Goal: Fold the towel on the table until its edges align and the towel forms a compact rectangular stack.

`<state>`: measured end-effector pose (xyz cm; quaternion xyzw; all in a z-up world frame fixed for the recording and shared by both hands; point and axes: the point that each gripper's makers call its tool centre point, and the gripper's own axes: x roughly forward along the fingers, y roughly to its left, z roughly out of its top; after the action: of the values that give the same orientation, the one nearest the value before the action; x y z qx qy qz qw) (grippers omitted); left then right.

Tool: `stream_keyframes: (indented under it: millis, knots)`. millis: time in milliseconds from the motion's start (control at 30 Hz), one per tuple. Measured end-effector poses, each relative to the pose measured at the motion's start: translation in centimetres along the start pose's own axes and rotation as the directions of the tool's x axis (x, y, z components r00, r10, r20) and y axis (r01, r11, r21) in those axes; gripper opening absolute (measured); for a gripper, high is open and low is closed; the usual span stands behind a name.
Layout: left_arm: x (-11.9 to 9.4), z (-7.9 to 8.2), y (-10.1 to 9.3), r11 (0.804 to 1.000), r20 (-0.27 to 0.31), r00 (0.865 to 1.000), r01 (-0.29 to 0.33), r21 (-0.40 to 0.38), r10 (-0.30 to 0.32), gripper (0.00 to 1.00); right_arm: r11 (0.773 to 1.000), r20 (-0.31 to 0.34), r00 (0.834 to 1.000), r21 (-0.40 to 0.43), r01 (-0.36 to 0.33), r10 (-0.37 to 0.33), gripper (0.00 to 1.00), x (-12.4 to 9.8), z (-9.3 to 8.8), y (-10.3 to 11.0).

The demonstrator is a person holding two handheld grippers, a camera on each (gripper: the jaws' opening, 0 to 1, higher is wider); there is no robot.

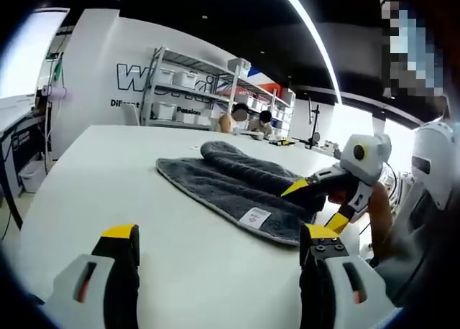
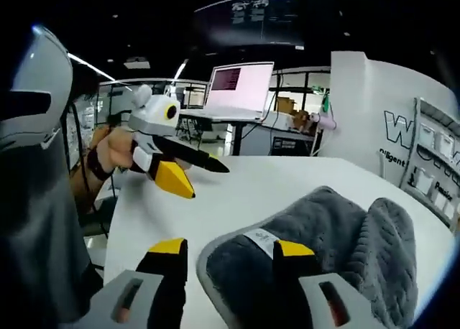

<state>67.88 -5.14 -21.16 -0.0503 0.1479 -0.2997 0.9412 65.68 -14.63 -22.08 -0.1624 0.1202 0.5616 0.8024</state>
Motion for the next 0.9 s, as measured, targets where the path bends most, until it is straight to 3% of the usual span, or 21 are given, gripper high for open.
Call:
stream_keyframes:
  millis: [300,900]
  knots:
    - [0.0,0.0,0.1,1.0,0.005,1.0,0.0,-0.004,0.0,0.97,1.0,-0.077,0.997,0.0,0.012,-0.012,0.31,0.7,-1.3,-0.1]
    - [0.4,0.0,0.2,1.0,-0.002,1.0,0.005,-0.005,-0.005,0.97,0.996,-0.111,0.994,0.086,0.002,0.008,0.25,1.0,-2.5,0.2]
